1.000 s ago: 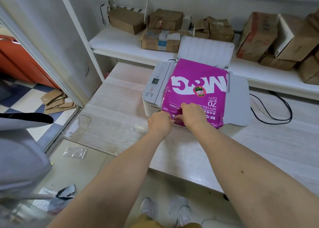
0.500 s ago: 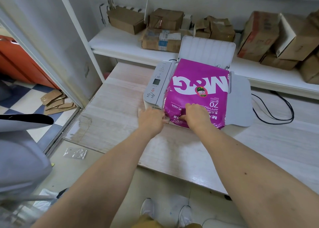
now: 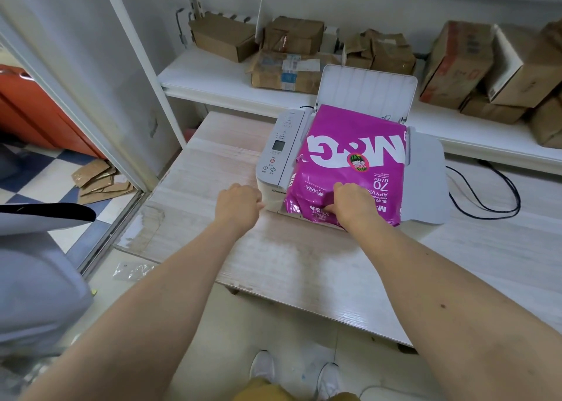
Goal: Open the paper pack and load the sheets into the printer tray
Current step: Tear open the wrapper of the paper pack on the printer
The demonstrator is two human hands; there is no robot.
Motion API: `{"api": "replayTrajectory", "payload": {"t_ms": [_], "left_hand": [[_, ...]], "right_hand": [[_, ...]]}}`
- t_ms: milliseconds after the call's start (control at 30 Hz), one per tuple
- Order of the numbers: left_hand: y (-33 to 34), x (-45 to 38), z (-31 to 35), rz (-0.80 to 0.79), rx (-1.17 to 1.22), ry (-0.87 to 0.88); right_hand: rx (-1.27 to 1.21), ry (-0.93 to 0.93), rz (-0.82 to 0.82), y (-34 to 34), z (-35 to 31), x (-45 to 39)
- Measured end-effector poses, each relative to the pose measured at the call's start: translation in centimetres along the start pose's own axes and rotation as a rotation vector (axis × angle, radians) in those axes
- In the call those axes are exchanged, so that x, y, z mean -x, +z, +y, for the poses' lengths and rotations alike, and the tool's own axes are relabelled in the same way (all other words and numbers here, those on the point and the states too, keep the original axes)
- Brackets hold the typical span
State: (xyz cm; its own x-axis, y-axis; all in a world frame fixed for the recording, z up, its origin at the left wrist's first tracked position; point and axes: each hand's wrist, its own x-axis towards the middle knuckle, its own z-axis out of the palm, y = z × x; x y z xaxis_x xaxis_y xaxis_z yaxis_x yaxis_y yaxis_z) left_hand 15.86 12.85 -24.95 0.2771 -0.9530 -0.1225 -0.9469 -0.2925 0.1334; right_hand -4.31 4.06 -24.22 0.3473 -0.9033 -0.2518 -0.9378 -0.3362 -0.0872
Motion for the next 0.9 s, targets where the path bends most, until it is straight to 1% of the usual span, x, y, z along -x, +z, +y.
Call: {"api": "replayTrajectory", "payload": {"t_ms": [67, 167, 267, 333, 400, 467, 533, 567, 633, 700, 733, 800, 900], "left_hand": [[0.3, 0.1, -0.2, 0.019, -0.041, -0.003], [0.3, -0.5, -0.5, 0.092, -0.152, 0.003], [0.2, -1.4, 0.2, 0.143, -0.19, -0.027], [0.0, -2.1, 0.6, 0.111, -0.133, -0.044], [-0.1, -2.8, 0.6, 0.065, -0.016, -0.031], [-0.2, -3.3, 0.1, 0.056, 0.095, 0.011], [0.0, -3.4, -0.6, 0.057, 0.175, 0.063], [0.1, -3.3, -0.9, 0.053, 0.204, 0.09], [0.3, -3.2, -1.6, 0.05, 0.238, 0.143], [0.2, -3.2, -2.2, 0.036, 0.251, 0.179], [0.0, -3.3, -2.6, 0.026, 0.255, 0.187], [-0.3, -3.4, -3.2, -0.005, 0.256, 0.19], [-0.8, -3.6, -3.7, -0.042, 0.253, 0.192]], "right_hand": [[-0.001, 0.001, -0.002, -0.1, 0.0, 0.0], [0.001, -0.005, -0.003, 0.0, -0.1, -0.1], [0.005, -0.011, -0.014, 0.2, 0.1, -0.1], [0.011, -0.031, -0.017, -0.1, 0.2, -0.2], [0.004, -0.044, -0.037, -0.2, 0.3, 0.0], [-0.019, -0.032, -0.076, 0.2, 0.2, 0.4], [0.011, -0.033, -0.089, 1.2, 0.0, 1.1], [0.043, -0.046, -0.075, 1.8, 0.0, 1.4], [0.064, -0.08, 0.012, 2.7, 0.2, 1.7], [0.012, -0.119, 0.098, 2.5, 0.6, 1.5], [-0.028, -0.142, 0.109, 1.9, 0.8, 1.4], [-0.077, -0.177, 0.049, 0.1, 1.2, 1.0], [-0.125, -0.166, -0.11, -2.5, 1.7, 0.2]]}}
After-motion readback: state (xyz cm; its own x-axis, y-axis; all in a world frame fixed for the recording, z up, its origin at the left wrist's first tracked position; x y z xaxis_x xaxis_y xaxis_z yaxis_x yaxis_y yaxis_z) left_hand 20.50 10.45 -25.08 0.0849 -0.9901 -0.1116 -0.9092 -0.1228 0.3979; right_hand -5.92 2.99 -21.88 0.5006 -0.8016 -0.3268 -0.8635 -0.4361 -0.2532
